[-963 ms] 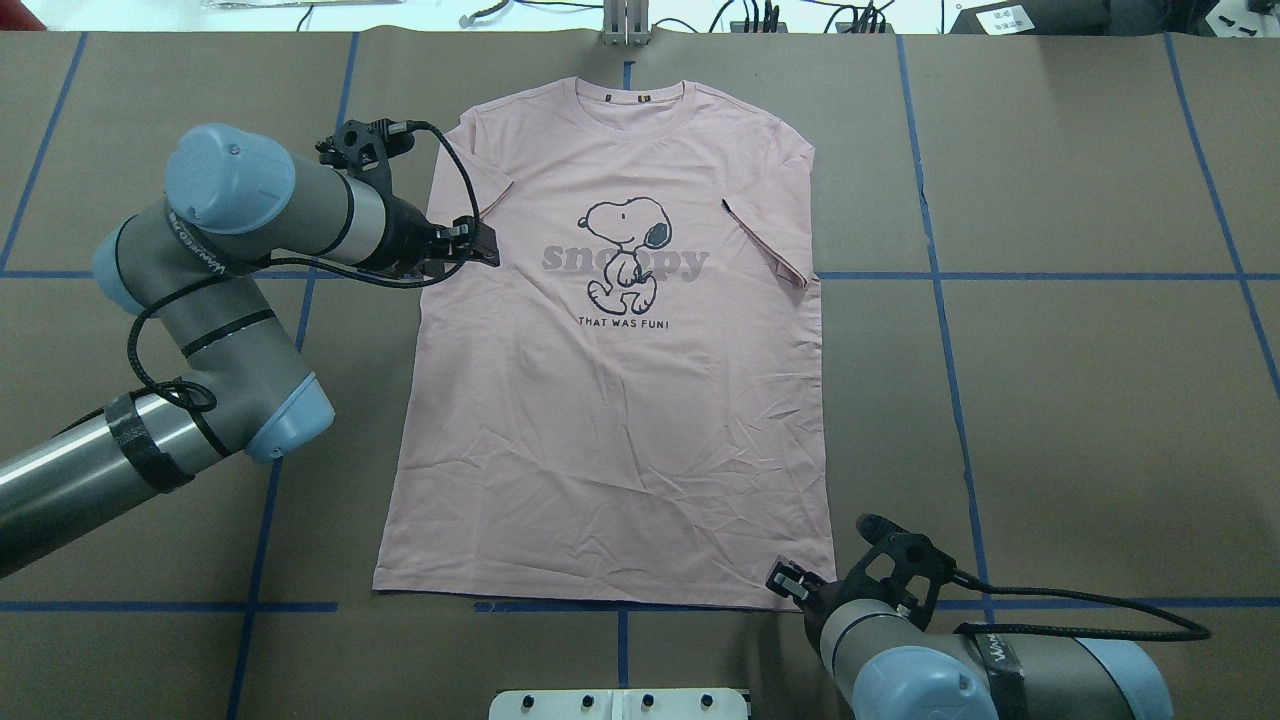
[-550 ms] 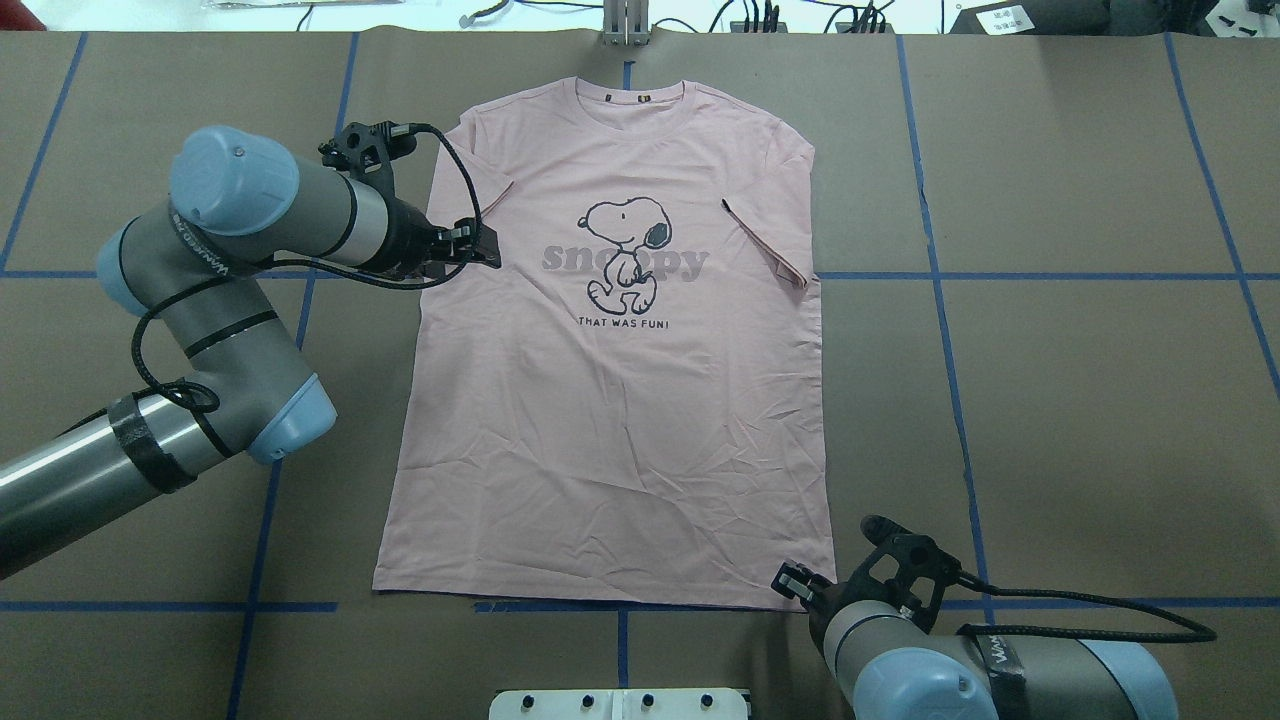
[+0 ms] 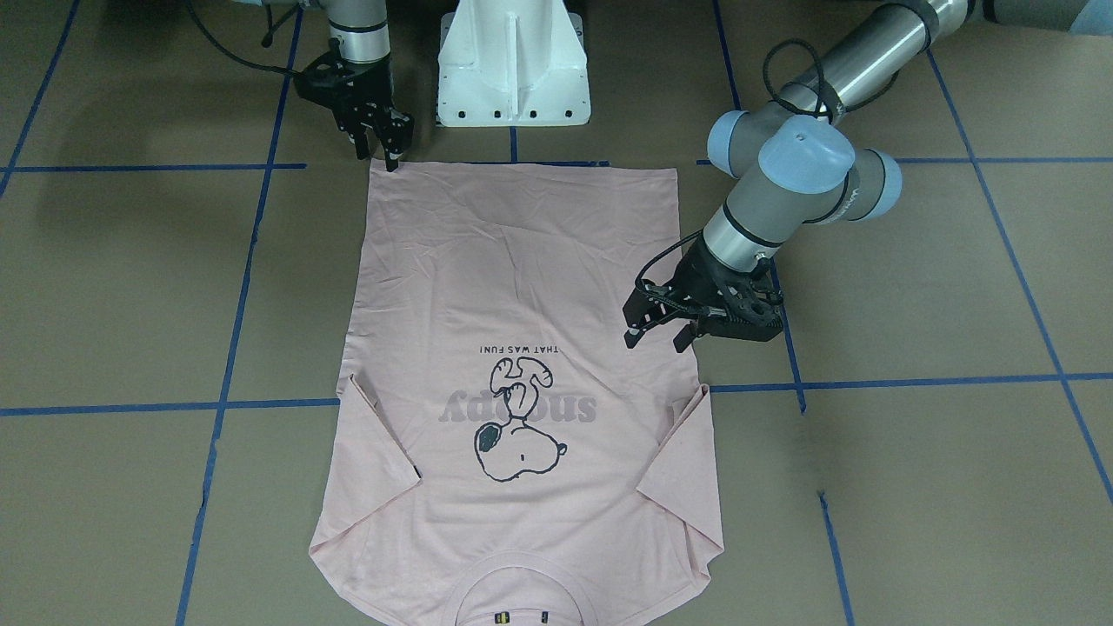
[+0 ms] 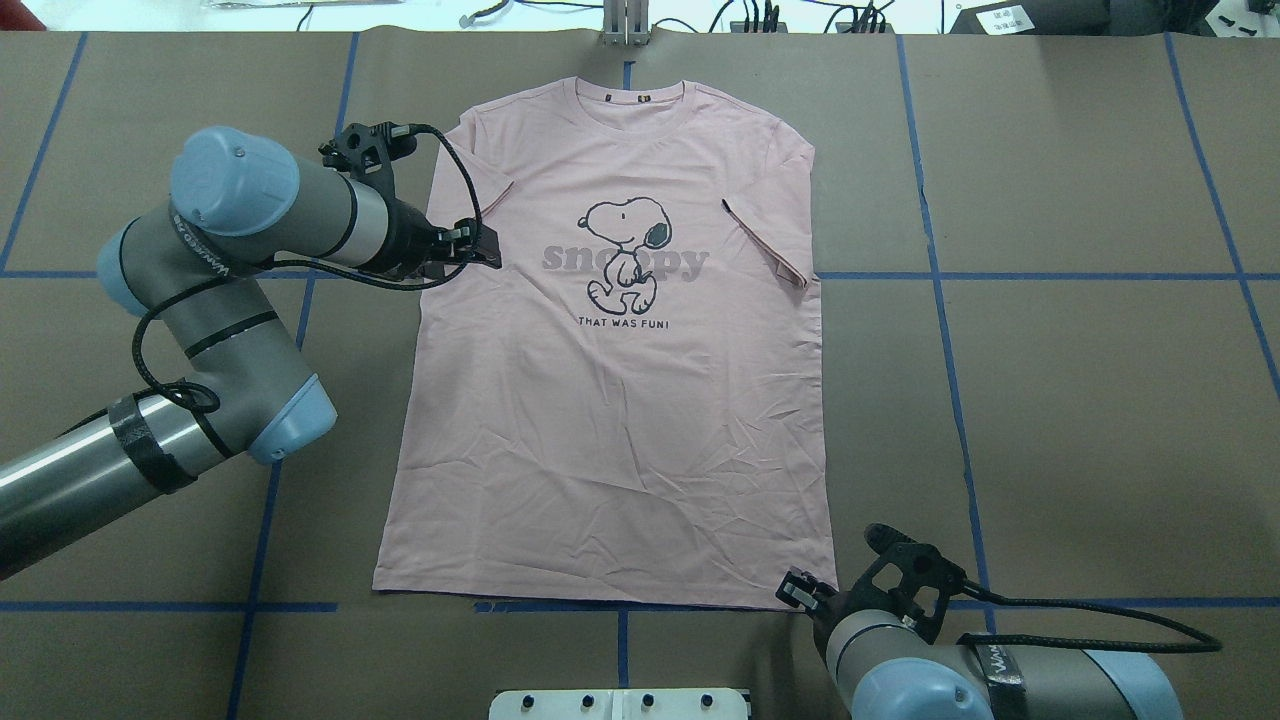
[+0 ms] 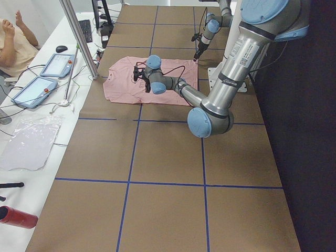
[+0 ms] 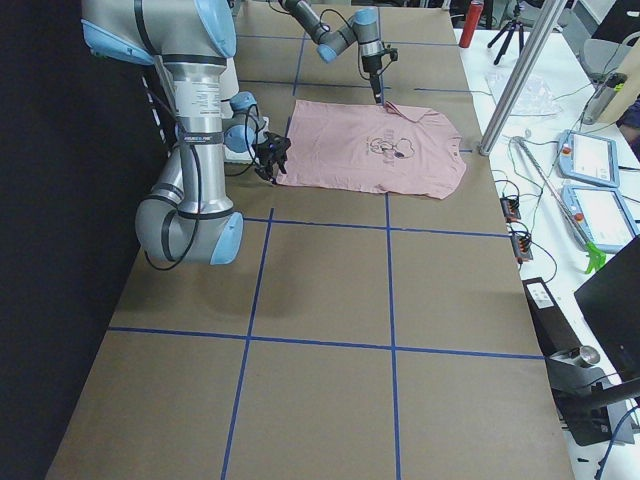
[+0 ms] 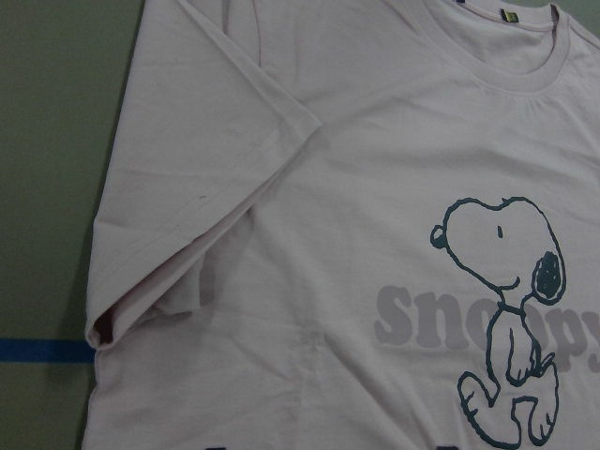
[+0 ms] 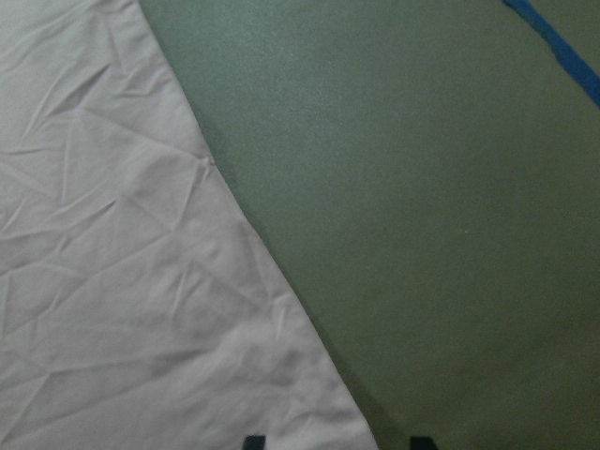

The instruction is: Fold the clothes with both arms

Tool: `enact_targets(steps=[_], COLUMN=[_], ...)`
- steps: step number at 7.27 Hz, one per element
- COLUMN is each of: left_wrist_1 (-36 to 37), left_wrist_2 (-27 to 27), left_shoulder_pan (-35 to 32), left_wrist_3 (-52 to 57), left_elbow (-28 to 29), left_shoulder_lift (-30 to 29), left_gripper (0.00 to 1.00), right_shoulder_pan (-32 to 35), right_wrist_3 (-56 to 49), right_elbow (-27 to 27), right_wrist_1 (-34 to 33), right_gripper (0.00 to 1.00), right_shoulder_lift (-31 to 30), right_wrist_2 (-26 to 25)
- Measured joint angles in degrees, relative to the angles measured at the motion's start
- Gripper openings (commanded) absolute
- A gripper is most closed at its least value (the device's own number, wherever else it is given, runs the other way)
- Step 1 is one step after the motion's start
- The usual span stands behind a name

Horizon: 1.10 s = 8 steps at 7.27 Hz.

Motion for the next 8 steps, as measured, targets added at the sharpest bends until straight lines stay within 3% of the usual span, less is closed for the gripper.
enact_targets(steps=[2,3,4,8], left_wrist_1=[0.00,0.00,0.00,0.00], left_wrist_2=[0.00,0.00,0.00,0.00], left_shoulder_pan=[0.00,0.00,0.00,0.00], left_wrist_3=[-0.03,-0.05,-0.05,-0.16], left_elbow=[-0.03,-0.05,-0.06,-0.28], left_shoulder_lift=[-0.01,-0.03,-0.04,-0.15], left_gripper=[0.80,0.80,0.80,0.80], right_shoulder_pan=[-0.37,-0.49,-0.60,-0.59], right_wrist_3=[0.01,0.01,0.01,-0.04], right_elbow=[-0.25,-0.40,-0.60,-0.53], right_wrist_1=[-0.06,-0.10,-0.12,-0.13], right_gripper=[0.44,0.31,0.00,0.00], right_shoulder_lift=[-0.07,-0.08,-0.09,-0.10], right_wrist_2=[0.02,0.06,0.08,0.18])
